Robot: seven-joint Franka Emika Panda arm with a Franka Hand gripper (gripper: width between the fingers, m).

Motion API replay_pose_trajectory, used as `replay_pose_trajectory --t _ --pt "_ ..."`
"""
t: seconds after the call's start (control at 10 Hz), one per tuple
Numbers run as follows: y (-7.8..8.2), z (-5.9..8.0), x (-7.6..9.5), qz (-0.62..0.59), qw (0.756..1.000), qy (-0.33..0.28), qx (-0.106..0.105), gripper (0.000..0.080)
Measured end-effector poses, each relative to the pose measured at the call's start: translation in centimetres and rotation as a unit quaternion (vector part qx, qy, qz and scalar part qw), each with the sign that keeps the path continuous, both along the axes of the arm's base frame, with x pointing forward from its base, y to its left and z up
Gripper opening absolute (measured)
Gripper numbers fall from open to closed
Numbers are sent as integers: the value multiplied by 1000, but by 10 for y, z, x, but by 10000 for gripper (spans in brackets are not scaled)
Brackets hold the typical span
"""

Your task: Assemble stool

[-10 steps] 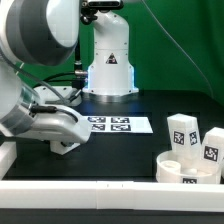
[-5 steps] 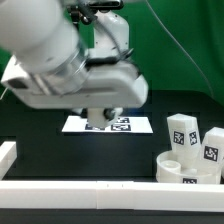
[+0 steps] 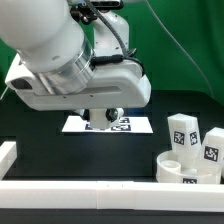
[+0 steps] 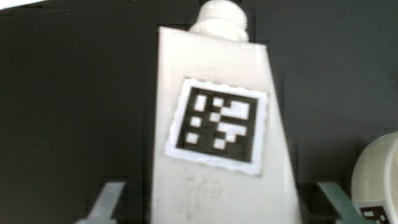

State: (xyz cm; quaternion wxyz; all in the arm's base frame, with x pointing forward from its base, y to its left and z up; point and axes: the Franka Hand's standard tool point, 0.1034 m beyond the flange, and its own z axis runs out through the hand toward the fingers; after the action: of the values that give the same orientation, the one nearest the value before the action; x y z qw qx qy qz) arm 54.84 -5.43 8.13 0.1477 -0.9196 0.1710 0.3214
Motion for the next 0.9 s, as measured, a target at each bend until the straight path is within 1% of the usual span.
replay_pose_trajectory --t 0.1,0.2,0.3,0.4,0.5,0.6,0.8,0.9 --pt "8 8 5 5 1000 -9 -2 327" --pt "18 20 13 11 1000 -26 -7 327" --pt "28 31 17 8 999 -29 -14 327" --pt "33 35 29 8 997 -66 -29 327" --pt "30 32 32 1 993 -108 -46 327" --pt "29 32 32 -5 989 -133 -57 327" --pt "26 32 45 0 972 -221 -85 327" --pt "31 40 54 -2 958 -267 -101 327"
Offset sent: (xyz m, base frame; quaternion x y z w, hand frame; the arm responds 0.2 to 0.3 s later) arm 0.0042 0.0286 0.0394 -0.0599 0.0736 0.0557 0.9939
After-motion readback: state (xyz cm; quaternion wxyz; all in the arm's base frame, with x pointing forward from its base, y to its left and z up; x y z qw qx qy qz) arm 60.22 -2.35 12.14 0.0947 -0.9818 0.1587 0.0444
